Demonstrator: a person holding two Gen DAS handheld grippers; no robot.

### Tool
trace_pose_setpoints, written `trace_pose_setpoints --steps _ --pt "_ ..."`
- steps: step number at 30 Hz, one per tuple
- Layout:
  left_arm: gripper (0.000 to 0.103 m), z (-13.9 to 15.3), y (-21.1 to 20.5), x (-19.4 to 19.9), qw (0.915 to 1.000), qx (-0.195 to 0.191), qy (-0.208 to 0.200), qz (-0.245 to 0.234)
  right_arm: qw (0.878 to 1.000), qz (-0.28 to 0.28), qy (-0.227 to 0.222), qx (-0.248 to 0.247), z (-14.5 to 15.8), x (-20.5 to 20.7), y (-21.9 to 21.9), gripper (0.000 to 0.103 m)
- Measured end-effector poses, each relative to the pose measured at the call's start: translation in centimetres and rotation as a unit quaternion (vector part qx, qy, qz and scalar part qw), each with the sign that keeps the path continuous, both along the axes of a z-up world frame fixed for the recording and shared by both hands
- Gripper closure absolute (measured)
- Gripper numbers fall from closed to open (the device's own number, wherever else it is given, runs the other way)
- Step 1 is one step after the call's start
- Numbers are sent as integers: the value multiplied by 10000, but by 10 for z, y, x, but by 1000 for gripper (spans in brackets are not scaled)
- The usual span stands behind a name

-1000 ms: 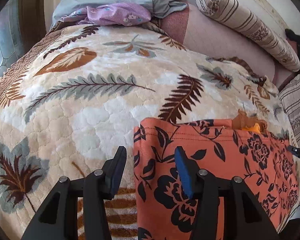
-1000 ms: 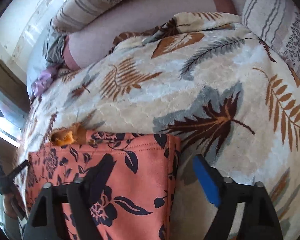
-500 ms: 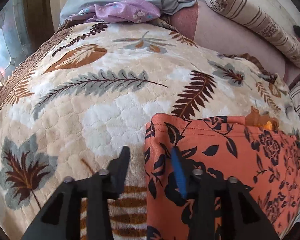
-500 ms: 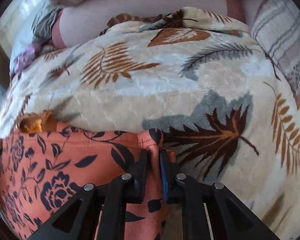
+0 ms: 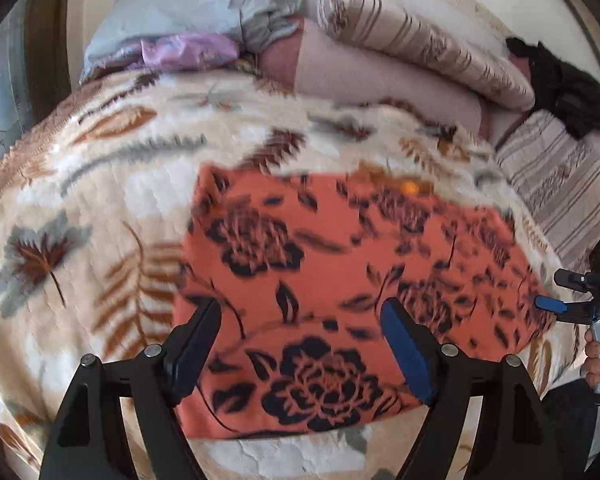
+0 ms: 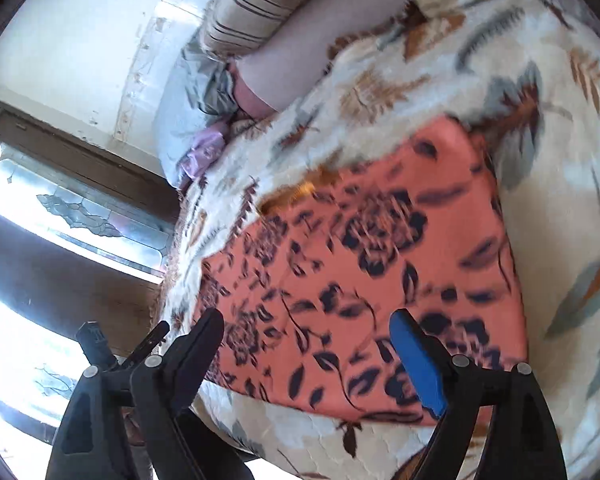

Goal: Fold small clothes

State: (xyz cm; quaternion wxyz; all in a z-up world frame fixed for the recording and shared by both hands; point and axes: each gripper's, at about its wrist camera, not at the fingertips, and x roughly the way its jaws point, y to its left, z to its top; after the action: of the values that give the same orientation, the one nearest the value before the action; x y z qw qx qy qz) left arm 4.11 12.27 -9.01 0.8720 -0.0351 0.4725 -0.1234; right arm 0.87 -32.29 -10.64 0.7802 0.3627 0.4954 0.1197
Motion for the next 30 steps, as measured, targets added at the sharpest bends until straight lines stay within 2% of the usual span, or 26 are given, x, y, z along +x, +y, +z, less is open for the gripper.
trace_pose_setpoints --steps 1,2,3,4,5,6,8,10,12,17,21,23,24,25,27,30 --pt "20 -26 -6 2 9981 391 476 -70 9985 -406 358 -10 -24 -13 -10 21" --pt "20 -33 -9 -5 9974 649 273 -160 9962 -794 151 318 -32 -29 -22 31" --pt "20 -24 -13 -17 9966 794 -113 -192 9935 -1012 64 517 -32 -41 -30 38" --pt "20 -18 -16 -22 9961 854 -44 -212 9920 -1109 124 586 -28 -51 -34 38" --pt "20 -12 -16 -24 9970 739 67 -220 9919 -1156 180 500 -24 -60 -35 36" --pt "20 -6 -14 -26 9982 569 70 -199 9922 -1170 181 390 -19 -67 -35 30" --pt "20 7 -14 -28 9988 486 -90 -73 9925 -1160 111 371 -14 -79 -33 24" --pt "20 16 -14 -30 9989 427 -191 91 9904 -1253 110 567 -16 -88 -31 23" --pt "20 22 -15 -30 9995 199 -191 163 9866 -1370 149 876 -24 -93 -29 23" --pt "20 24 -21 -27 9993 -127 -183 295 9720 -1807 309 1472 -45 -92 -43 23" --pt "20 30 -34 -18 9983 -431 -243 323 9668 -2068 135 1497 -47 -72 -49 23" --pt "20 31 -43 -11 9980 -491 -267 283 9634 -2218 178 1497 -52 -66 -52 28" --pt "20 30 -49 -7 9982 -493 -255 245 9657 -2217 207 1338 -51 -64 -53 48" --pt "20 29 -55 -4 9984 -468 -223 213 9715 -2095 259 1078 -49 -62 -53 90" --pt "20 30 -65 2 9985 -484 -212 129 9779 -1958 250 685 -44 -64 -49 92" --pt "19 37 -76 3 9967 -550 -597 14 9834 -1811 64 60 -27 -76 -46 92"
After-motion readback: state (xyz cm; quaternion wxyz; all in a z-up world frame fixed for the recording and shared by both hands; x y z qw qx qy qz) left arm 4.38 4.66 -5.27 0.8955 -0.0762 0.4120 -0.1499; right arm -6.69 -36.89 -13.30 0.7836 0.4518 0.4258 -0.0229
